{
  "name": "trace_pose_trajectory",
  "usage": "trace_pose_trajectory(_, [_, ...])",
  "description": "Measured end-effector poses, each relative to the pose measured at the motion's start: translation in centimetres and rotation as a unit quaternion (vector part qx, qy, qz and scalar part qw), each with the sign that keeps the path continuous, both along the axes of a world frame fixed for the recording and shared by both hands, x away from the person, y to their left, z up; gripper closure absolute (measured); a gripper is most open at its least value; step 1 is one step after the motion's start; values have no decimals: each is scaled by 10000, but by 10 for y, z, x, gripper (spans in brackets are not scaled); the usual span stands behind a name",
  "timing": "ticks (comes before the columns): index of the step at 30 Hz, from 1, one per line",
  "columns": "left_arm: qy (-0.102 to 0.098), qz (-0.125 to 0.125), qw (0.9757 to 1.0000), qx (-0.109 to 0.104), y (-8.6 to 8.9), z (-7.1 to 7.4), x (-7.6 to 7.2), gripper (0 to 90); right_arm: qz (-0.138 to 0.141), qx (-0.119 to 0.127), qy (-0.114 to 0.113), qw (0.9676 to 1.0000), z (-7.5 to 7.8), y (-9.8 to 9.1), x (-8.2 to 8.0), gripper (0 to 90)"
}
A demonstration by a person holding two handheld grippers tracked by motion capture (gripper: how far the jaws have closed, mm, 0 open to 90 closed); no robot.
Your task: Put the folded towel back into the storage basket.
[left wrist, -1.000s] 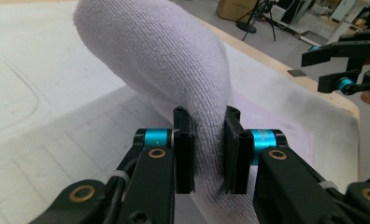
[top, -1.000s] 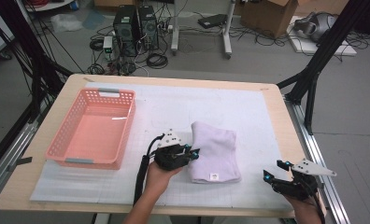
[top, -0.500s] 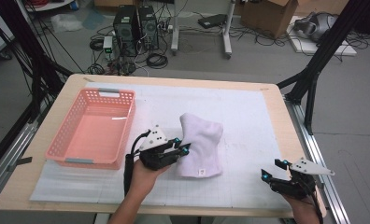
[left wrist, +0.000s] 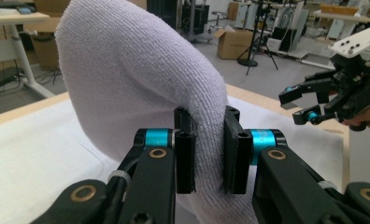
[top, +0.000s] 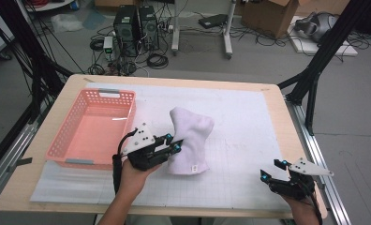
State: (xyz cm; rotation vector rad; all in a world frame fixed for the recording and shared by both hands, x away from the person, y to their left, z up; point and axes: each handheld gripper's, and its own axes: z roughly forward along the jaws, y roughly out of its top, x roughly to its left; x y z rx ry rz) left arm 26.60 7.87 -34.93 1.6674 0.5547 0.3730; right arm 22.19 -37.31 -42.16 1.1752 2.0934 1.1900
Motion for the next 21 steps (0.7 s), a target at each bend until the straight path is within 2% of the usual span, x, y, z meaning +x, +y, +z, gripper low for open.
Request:
trace_pose_trajectory(6, [-134, -54, 9999, -80, 9, 9, 0, 775, 12, -15, 0, 10000, 0, 1, 0, 287])
trace_pose_trajectory(14, [-280, -173, 9995, -29, 25, 23, 2, 775, -2, -4, 1, 10000, 1, 1, 1, 287])
trace_pose_trajectory(21, [-348, -165, 9992, -71, 43, 36, 4, 774, 16, -11, -9, 10000, 1, 3, 1, 287])
